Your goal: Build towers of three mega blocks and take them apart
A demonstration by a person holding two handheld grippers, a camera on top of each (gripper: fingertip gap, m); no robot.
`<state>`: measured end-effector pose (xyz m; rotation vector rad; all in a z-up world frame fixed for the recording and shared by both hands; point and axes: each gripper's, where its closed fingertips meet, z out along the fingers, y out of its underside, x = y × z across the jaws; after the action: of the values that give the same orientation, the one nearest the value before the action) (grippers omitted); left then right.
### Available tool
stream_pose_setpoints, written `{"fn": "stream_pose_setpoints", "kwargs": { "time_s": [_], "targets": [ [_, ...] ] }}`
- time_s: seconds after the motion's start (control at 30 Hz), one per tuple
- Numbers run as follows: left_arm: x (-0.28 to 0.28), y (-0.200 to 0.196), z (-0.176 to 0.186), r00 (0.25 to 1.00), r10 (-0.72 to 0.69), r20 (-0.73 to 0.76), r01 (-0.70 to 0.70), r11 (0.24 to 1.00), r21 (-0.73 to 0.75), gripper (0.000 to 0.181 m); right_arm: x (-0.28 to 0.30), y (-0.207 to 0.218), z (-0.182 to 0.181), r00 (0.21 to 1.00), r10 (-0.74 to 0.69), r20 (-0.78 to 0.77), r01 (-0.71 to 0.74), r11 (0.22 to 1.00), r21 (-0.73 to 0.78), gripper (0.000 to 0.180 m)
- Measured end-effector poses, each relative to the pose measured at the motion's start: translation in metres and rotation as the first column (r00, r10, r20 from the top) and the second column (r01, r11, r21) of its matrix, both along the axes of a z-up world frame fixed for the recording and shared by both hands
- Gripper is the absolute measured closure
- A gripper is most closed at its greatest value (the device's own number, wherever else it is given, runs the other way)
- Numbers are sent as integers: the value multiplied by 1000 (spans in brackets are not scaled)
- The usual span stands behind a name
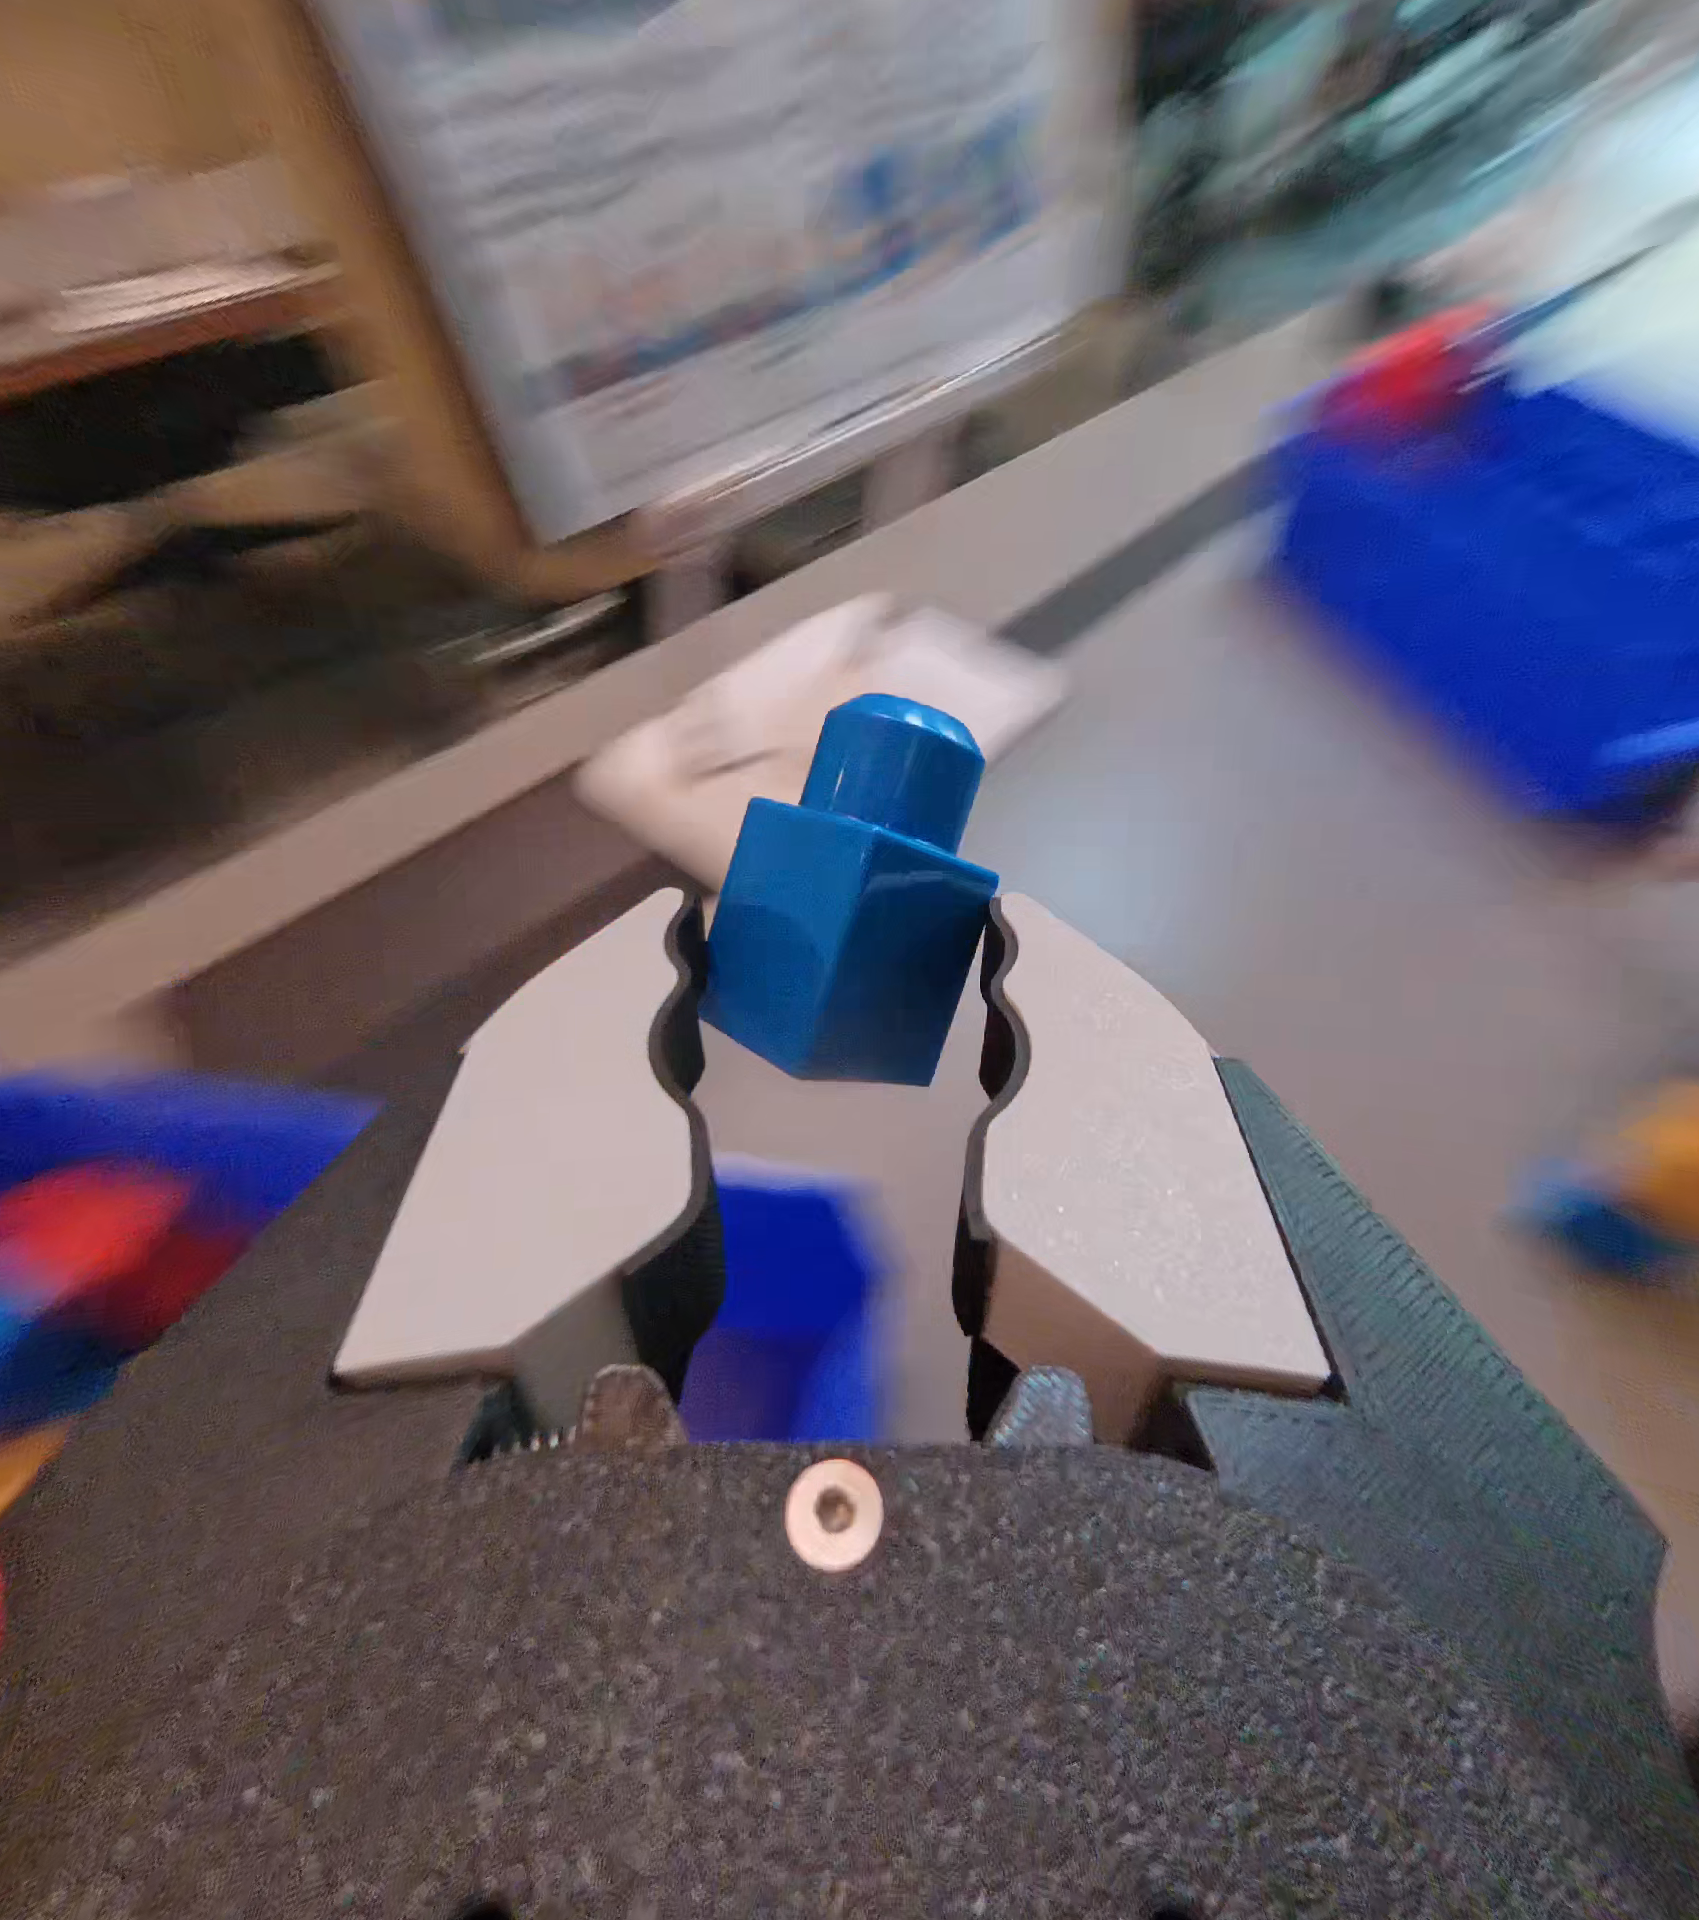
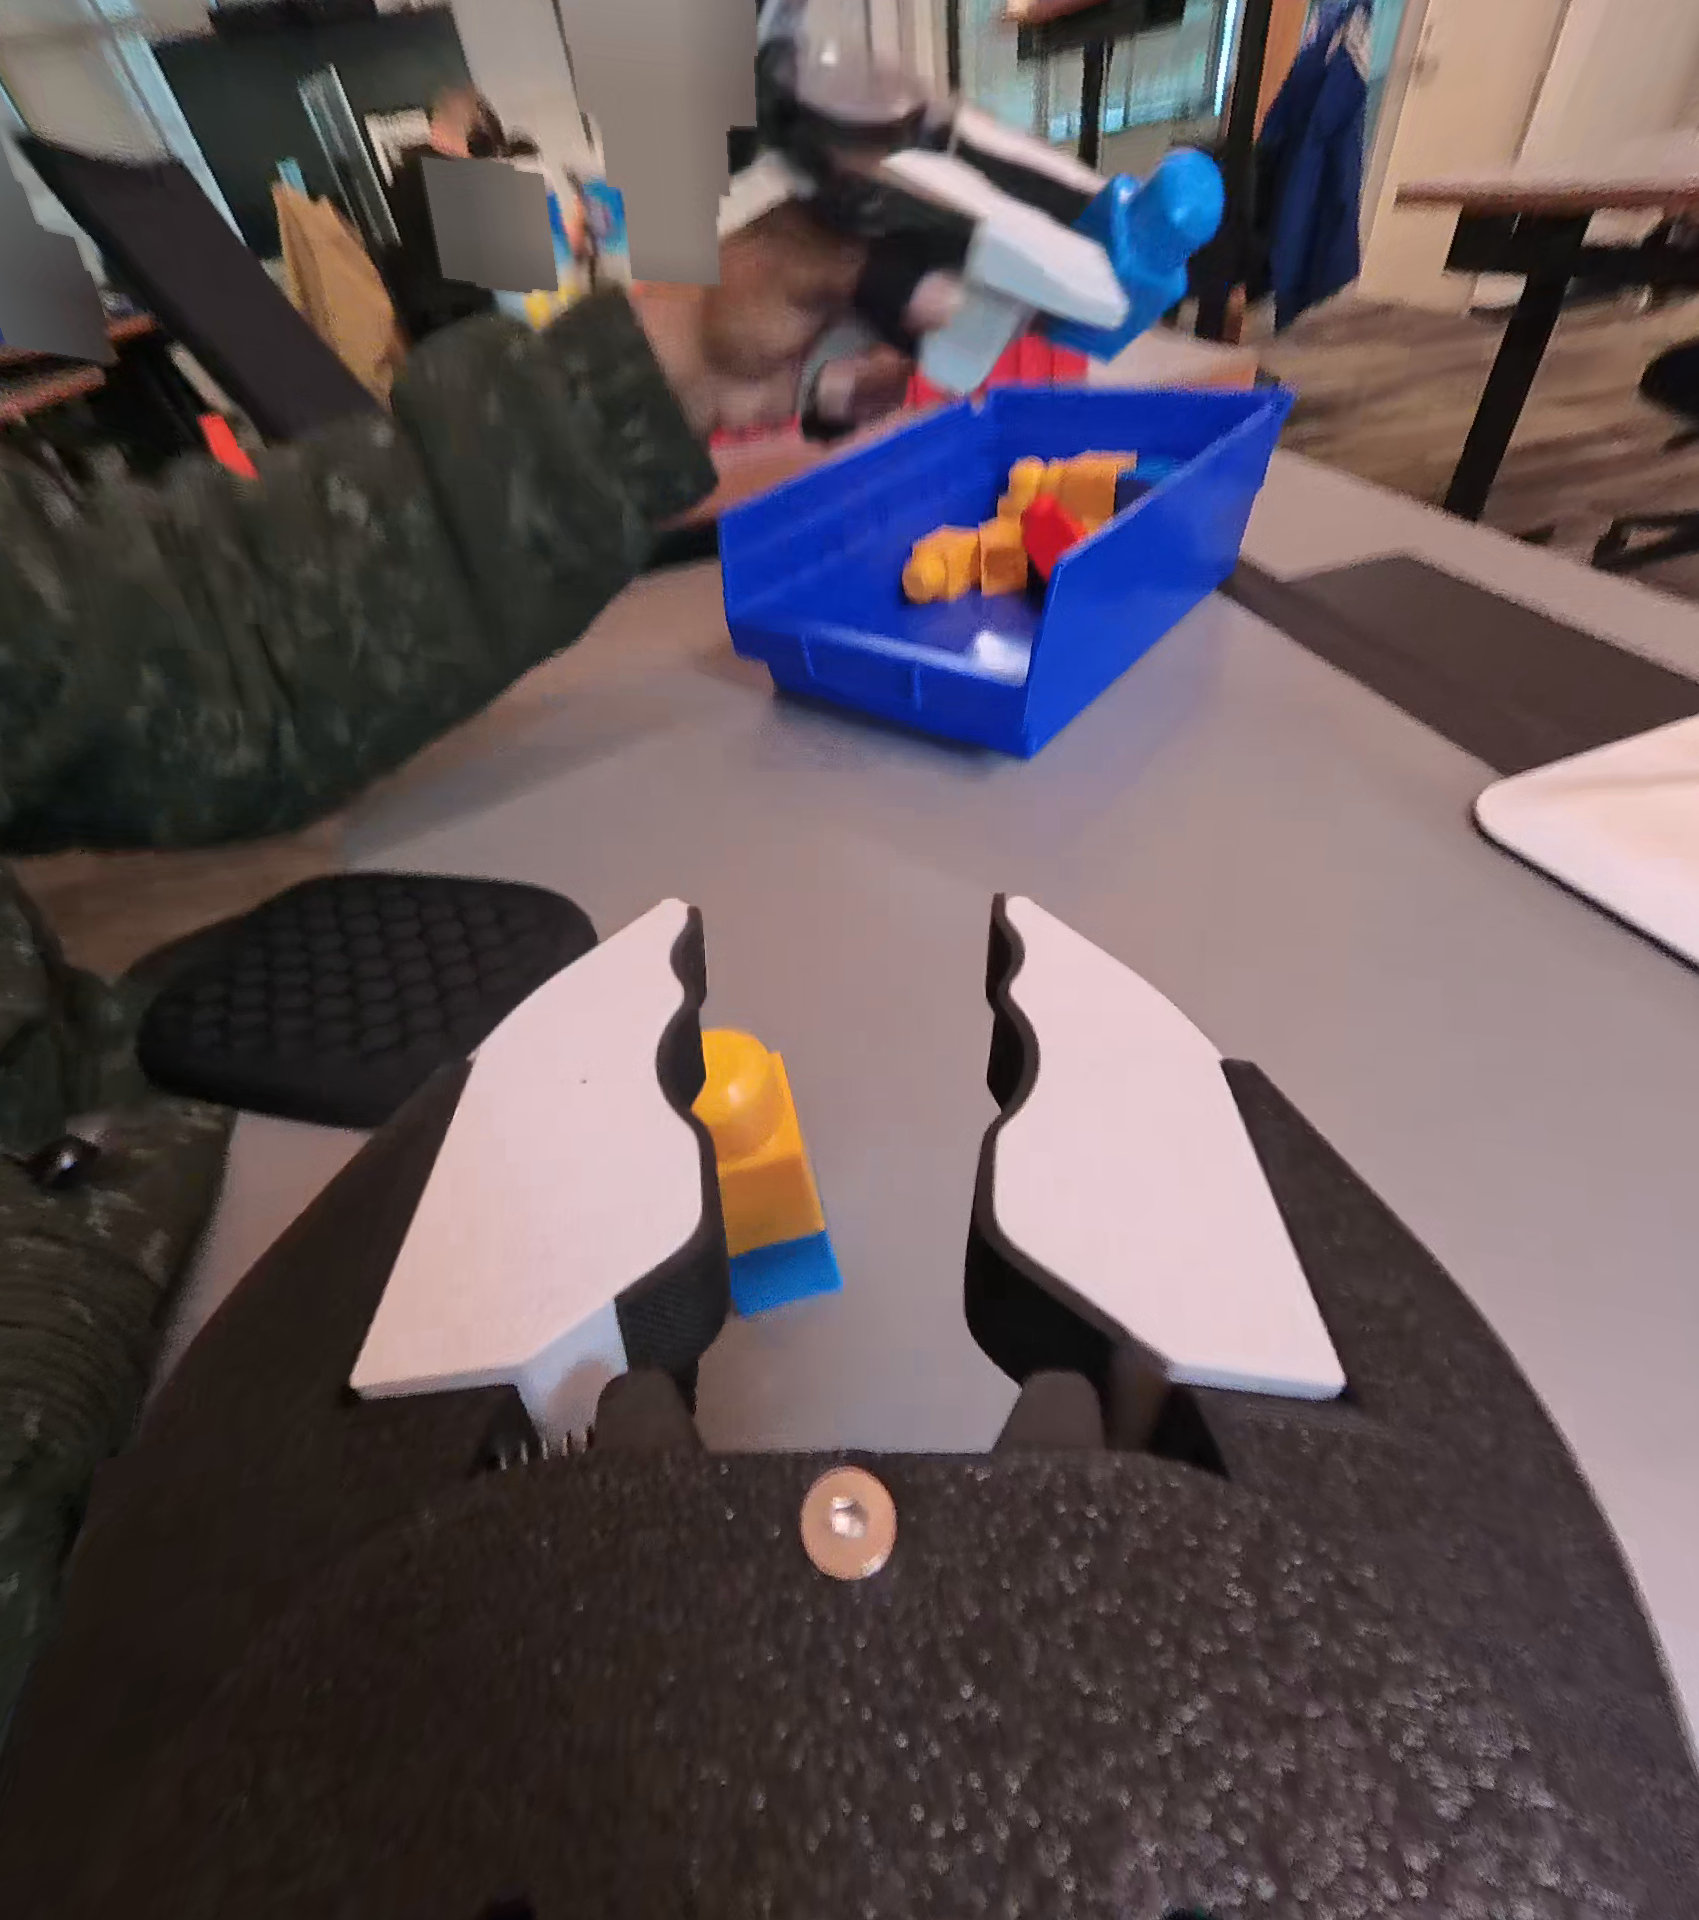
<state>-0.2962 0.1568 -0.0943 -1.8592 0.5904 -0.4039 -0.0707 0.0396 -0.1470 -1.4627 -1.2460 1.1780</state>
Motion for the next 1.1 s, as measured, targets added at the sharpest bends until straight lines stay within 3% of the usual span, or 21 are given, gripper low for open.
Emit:
{"fn": "stream_pose_setpoints", "kwargs": {
  "time_s": [0.03, 0.13, 0.2, 0.33, 0.47, 0.53, 0.6, 0.63, 0.7, 0.8, 0.87, 1.0, 1.1],
  "targets": [
    [40, -27, 16, 970, -182, 161, 183, 983, 12, 130, 0, -1, 8, 999, 4, -45, -4, 1000, 1, 127],
    [127, -110, 42, 674, -561, 481, 587, 801, 113, 130, 3, -9, 29, 986, 44, -158, -41, 999, 20, 128],
    [168, -152, 36, 496, -674, 548, 729, 665, 159, 130, 5, -18, 39, 977, 84, -198, -73, 995, 62, 129],
    [226, -194, 1, 358, -742, 567, 854, 506, 122, 130, 5, -48, 45, 955, 224, -196, -196, 968, 154, 125],
    [247, -201, -26, 352, -739, 575, 894, 447, 28, 129, -1, -74, 35, 944, 315, -93, -281, 922, 266, 124],
    [249, -200, -34, 355, -735, 577, 898, 439, 7, 129, -3, -78, 24, 950, 311, -7, -291, 896, 336, 142],
    [246, -194, -36, 387, -729, 565, 882, 470, 2, 129, -4, -73, 20, 964, 263, 32, -258, 899, 354, 143],
    [242, -189, -38, 420, -733, 536, 868, 496, -1, 130, -5, -70, 21, 968, 250, 28, -245, 909, 337, 143],
    [228, -168, -44, 555, -717, 422, 788, 615, 10, 126, -4, -58, 25, 977, 211, 5, -205, 942, 267, 143],
    [203, -144, -79, 737, -656, 159, 670, 740, -52, 116, -1, -34, 13, 989, 113, 93, -130, 970, 206, 143],
    [202, -149, -105, 741, -668, 73, 672, 732, -113, 106, -2, -28, 3, 983, 98, 152, -123, 979, 165, 143],
    [222, -157, -151, 717, -692, -80, 668, 716, -203, 105, -9, -32, -17, 961, 109, 255, -146, 981, 130, 143],
    [234, -157, -166, 715, -692, -98, 664, 716, -213, 133, -10, -33, -29, 940, 93, 328, -149, 978, 148, 143]
  ]
}}
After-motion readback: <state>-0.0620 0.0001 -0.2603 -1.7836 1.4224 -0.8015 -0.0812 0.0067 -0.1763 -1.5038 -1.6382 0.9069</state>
